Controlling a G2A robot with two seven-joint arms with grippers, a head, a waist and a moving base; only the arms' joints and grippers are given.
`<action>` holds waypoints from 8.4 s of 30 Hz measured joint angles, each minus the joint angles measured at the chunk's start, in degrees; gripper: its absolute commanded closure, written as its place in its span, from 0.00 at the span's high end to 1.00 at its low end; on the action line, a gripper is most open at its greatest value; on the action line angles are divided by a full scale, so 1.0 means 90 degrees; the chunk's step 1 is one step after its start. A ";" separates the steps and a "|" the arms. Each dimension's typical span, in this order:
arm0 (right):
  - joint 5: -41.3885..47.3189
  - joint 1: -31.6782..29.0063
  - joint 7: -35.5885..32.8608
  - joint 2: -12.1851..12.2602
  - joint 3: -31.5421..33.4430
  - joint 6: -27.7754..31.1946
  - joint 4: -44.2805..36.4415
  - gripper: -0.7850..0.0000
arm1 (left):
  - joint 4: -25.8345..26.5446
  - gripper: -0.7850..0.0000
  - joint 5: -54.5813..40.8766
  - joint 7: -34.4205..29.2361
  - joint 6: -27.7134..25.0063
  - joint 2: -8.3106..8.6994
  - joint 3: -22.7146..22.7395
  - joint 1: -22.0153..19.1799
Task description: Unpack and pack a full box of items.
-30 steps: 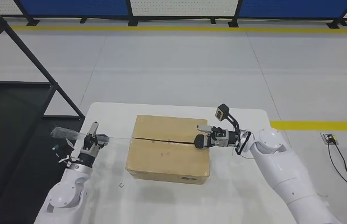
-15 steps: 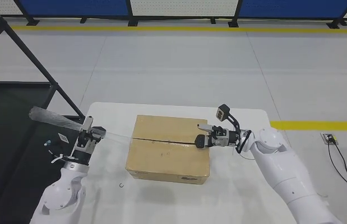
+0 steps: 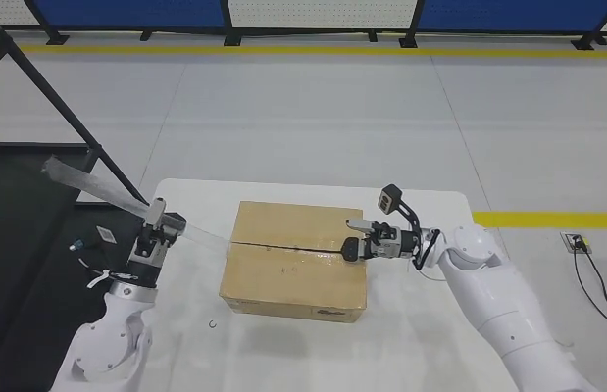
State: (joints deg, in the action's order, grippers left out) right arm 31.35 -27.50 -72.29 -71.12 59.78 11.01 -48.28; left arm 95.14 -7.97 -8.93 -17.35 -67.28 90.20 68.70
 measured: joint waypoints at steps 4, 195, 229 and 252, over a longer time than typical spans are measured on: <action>0.0052 -0.0031 0.0006 0.0008 0.0053 0.0025 0.0002 1.00 | 0.0261 1.00 0.0416 0.0159 0.0008 -0.0016 -0.0103 0.0072; 0.0040 -0.0909 0.0705 0.0860 0.0434 0.0805 -0.2660 1.00 | 0.0427 1.00 0.0905 -0.1880 -0.0350 0.0107 -0.0148 0.0566; -0.0586 -0.0470 0.0994 0.0642 -0.0214 0.0019 -0.1831 1.00 | 0.0247 1.00 0.0801 -0.1861 -0.0341 0.0149 -0.0125 0.0474; -0.0712 -0.0386 0.1180 0.0473 -0.0461 0.0269 -0.1615 1.00 | 0.0182 1.00 0.0797 -0.1825 -0.0272 0.0165 -0.0183 0.0373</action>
State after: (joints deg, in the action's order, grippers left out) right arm 24.94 -30.97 -61.67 -66.86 55.62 13.44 -62.81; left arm 96.78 -0.80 -25.35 -19.80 -65.79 88.55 72.06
